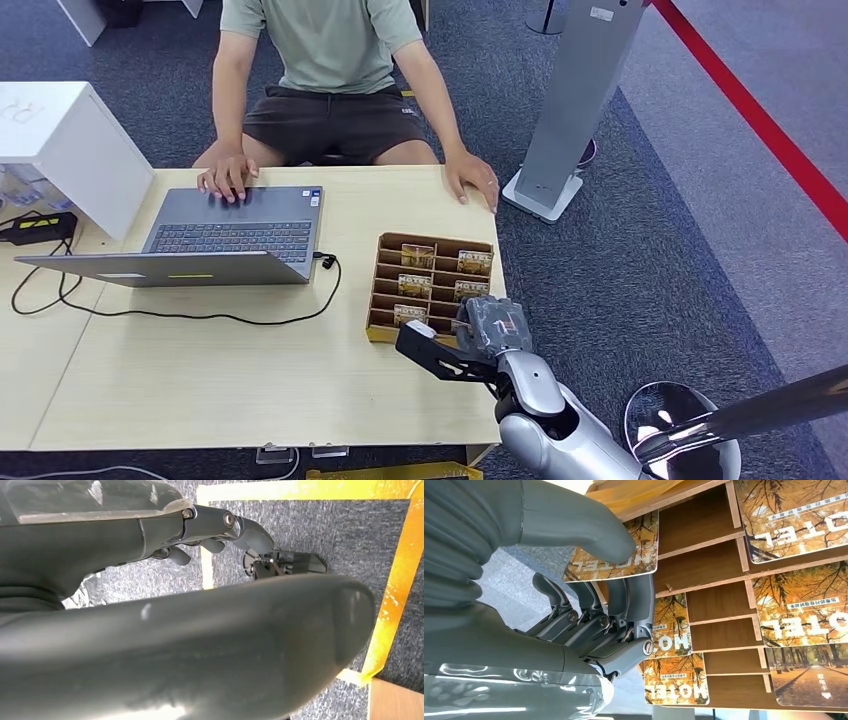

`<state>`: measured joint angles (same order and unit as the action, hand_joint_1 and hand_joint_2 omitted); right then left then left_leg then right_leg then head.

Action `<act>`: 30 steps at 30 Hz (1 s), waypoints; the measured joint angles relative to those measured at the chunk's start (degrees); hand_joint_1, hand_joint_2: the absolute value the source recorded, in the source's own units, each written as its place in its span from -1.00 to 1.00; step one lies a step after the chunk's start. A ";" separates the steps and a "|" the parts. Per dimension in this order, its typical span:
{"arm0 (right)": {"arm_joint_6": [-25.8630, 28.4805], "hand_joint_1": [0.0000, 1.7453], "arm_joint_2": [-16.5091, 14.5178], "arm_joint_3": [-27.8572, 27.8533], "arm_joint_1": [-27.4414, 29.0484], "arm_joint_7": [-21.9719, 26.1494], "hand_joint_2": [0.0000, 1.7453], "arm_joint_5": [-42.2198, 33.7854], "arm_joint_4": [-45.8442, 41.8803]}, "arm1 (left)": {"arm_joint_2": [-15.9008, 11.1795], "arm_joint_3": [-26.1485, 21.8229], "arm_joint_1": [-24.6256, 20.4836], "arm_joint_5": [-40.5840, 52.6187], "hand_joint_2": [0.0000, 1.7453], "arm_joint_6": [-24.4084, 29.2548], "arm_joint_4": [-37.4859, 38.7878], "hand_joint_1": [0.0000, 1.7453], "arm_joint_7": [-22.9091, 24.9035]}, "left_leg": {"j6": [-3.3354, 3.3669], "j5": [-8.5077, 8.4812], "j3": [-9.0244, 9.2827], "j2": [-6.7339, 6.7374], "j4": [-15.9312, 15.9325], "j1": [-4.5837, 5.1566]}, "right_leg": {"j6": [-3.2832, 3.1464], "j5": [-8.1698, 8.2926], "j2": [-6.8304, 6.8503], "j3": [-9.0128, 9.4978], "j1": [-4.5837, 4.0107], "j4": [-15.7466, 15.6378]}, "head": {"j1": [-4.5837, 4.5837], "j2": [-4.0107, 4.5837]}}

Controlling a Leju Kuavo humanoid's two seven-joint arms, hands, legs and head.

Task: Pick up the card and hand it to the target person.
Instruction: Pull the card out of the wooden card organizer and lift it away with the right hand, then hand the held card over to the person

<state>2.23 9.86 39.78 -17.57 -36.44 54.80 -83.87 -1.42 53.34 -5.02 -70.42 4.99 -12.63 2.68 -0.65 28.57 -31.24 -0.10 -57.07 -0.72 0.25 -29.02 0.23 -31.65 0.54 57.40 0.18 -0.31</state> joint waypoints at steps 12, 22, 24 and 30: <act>-0.31 0.80 -0.01 0.03 -1.32 0.41 1.00 1.32 -1.54 | -0.01 0.02 0.00 -1.32 -1.00 -0.11 0.00 -1.00 -0.37 | 0.00 0.00 -0.03 -0.01 0.00 0.00 | 0.00 0.00 0.00 0.00 0.00 0.01 | -0.01 0.00; -3.05 0.80 -0.80 1.13 -11.44 1.68 1.00 -0.95 -5.46 | -0.01 0.34 -0.07 -0.08 -1.00 -0.62 0.00 -1.00 -0.02 | -0.01 -0.02 -0.04 0.00 0.00 0.00 | 0.00 0.01 0.00 -0.01 0.00 0.03 | -0.02 0.00; -3.30 0.80 -1.22 1.54 -14.37 1.89 1.00 -2.59 -4.85 | -0.01 0.66 -0.17 0.61 -1.00 -0.92 0.00 -1.00 -0.02 | -0.02 -0.02 -0.05 0.00 0.00 0.00 | 0.00 0.01 0.00 -0.02 0.00 0.04 | -0.02 0.00; -0.91 0.80 -3.91 2.93 -24.79 4.96 1.00 -7.87 4.68 | -0.01 2.17 -1.07 1.90 -1.00 -1.36 0.00 -1.00 0.76 | -0.01 -0.04 -0.09 -0.02 0.00 0.00 | 0.00 0.02 0.02 -0.02 0.00 0.06 | -0.02 0.00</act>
<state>1.32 5.95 42.71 -42.36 -31.48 46.93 -79.19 -1.42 55.51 -6.10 -68.52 3.64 -12.63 3.44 -0.66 28.53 -31.33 -0.11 -57.07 -0.72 0.25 -29.00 0.24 -31.67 0.54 57.46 0.16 -0.31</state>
